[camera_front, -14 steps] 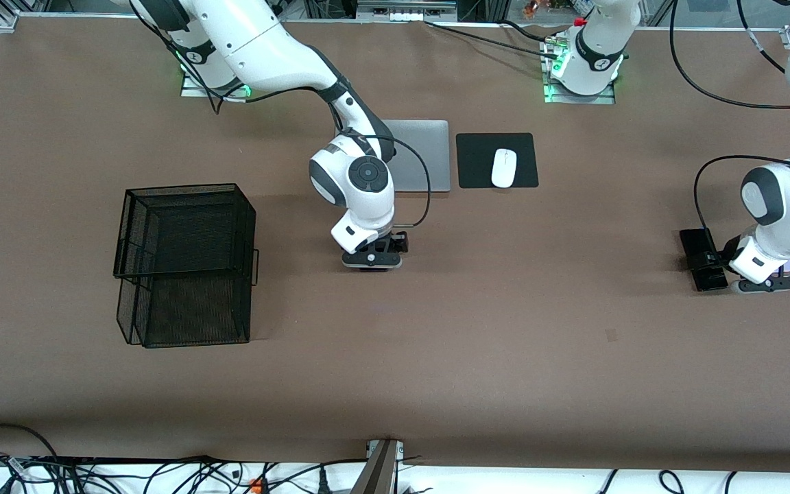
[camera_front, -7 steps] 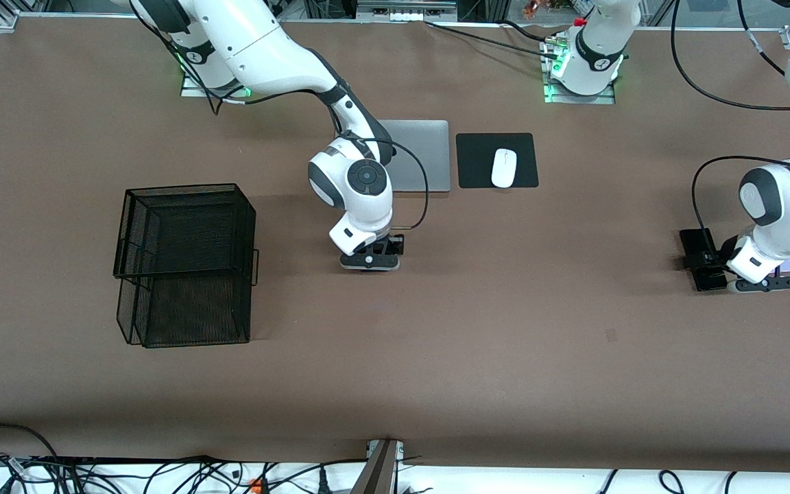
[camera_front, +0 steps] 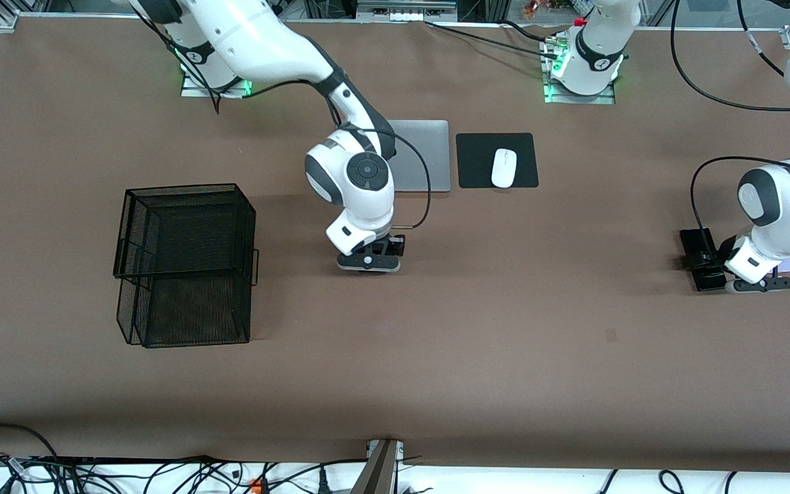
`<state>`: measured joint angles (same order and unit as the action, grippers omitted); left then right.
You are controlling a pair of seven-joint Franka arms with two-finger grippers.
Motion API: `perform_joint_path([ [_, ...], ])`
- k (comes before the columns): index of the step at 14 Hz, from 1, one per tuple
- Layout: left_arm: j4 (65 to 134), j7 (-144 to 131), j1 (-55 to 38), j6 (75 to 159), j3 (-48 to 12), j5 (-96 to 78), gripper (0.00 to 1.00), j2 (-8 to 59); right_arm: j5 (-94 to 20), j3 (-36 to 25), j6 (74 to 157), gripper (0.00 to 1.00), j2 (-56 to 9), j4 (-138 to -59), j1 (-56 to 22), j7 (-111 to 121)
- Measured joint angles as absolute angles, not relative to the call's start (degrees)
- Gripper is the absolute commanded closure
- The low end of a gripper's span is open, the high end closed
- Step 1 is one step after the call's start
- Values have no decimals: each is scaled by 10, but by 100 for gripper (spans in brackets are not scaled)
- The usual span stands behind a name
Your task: Place phones with both arms
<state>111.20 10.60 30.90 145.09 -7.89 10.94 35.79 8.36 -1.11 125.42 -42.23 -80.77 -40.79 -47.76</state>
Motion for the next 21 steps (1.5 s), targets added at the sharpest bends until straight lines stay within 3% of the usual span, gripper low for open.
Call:
perform_joint_path([
  [2,1112,106,310,1451,-80,109,0,358,66,-14,1166,82,-360,-804,-378,-424],
  [3,1112,106,311,1451,-80,109,11,358,51,-17,1125,82,-331,-805,-359,-388],
  [4,1112,107,312,1451,-81,109,51,358,39,-24,1090,82,-302,-811,-339,-348],
  [5,1112,108,313,1451,-82,109,78,357,30,-36,1070,82,-275,-826,-321,-306],
  [6,1112,111,314,1450,-83,109,91,355,24,-57,1063,82,-244,-855,-307,-262],
  [8,1112,123,314,1447,-84,109,98,351,18,-114,1073,82,-181,-937,-298,-178],
  [13,1101,133,315,1416,-99,109,97,342,16,-261,1213,82,-58,-1174,-294,3],
  [16,1045,133,314,1282,-156,109,96,305,11,-292,1290,82,-62,-1241,-294,27],
  [19,980,132,308,1161,-248,109,95,287,-18,-293,1311,79,-95,-1247,-294,28],
  [20,969,124,295,1148,-277,109,94,287,-25,-293,1314,66,-105,-1247,-293,29],
  [21,965,108,271,1145,-295,109,94,287,-29,-293,1317,27,-113,-1247,-293,29],
])
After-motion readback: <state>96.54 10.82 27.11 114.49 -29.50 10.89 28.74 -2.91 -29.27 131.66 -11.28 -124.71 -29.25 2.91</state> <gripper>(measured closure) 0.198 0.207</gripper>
